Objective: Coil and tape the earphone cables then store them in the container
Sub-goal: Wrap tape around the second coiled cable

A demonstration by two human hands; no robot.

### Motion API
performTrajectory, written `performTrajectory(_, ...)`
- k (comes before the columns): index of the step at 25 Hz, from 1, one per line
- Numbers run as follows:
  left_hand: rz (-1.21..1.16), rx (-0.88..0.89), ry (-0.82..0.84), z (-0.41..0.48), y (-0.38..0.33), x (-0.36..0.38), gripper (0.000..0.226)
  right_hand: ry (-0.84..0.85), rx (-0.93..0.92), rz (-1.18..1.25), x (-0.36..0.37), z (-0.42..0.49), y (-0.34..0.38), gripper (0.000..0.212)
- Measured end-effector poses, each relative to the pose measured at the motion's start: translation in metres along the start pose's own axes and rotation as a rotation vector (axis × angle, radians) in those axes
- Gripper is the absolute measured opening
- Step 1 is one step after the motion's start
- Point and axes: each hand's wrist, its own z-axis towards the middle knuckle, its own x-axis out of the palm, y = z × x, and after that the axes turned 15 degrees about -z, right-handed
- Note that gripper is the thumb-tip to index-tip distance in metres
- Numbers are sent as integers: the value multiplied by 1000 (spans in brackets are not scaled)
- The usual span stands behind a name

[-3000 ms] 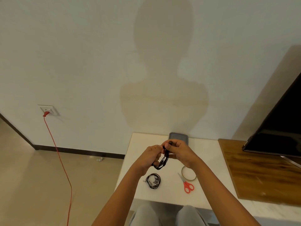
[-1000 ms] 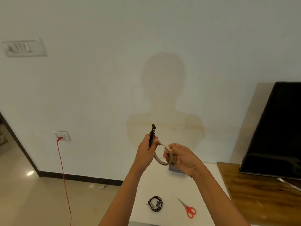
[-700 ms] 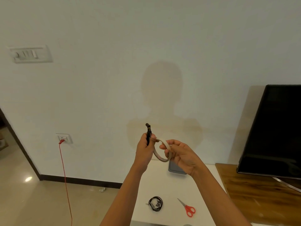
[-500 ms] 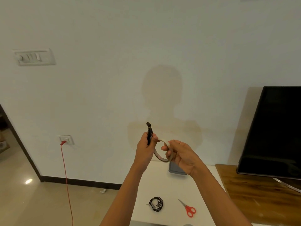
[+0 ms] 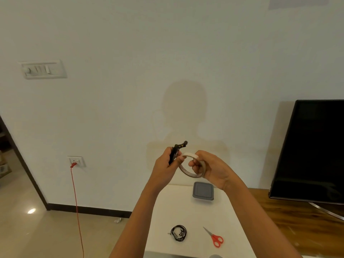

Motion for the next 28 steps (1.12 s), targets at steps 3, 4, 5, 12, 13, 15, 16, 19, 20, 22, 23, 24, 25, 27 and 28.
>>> performTrajectory(3, -44, -39, -58, -4, 3, -4, 13, 52, -14, -21, -4, -2, -1, 21)
performTrajectory(4, -38, -43, -65, -5, 3, -4, 13, 67, 8, -60, -4, -2, -1, 23)
performTrajectory(5, -25, -44, -61, -5, 2, -3, 13, 76, 34, -107, -4, -2, 0, 26)
performTrajectory(12, 50, -24, -13, -5, -2, -6, 11, 122, 99, -209, -3, -3, 0, 34)
performTrajectory(13, 28, -23, -23, -6, -1, -5, 10, 123, 89, -194, -3, -3, -1, 34)
performTrajectory(15, -12, -24, -45, -6, 2, -6, 10, 141, 55, -176, -4, -4, -3, 33)
performTrajectory(16, -26, -26, -52, -6, 4, -6, 10, 154, 34, -175, -4, -4, -4, 33)
performTrajectory(19, -68, -34, -61, -7, 6, -6, 10, 181, -6, -147, -5, -5, -6, 32)
performTrajectory(20, -83, -38, -65, -8, 7, -5, 11, 186, -11, -133, -5, -5, -7, 33)
performTrajectory(22, -114, -44, -72, -8, 9, -4, 11, 187, -19, -120, -5, -5, -9, 34)
performTrajectory(23, -127, -44, -76, -8, 10, -3, 11, 186, -21, -119, -5, -5, -10, 34)
performTrajectory(24, -134, -46, -78, -8, 10, -3, 11, 184, -21, -118, -5, -5, -10, 34)
performTrajectory(25, -137, -46, -79, -8, 10, -3, 11, 182, -21, -116, -5, -4, -11, 34)
performTrajectory(27, -128, -41, -73, -8, 9, -3, 11, 180, -21, -101, -6, -5, -11, 34)
performTrajectory(28, -122, -37, -72, -8, 9, -4, 11, 183, -23, -85, -6, -5, -11, 34)
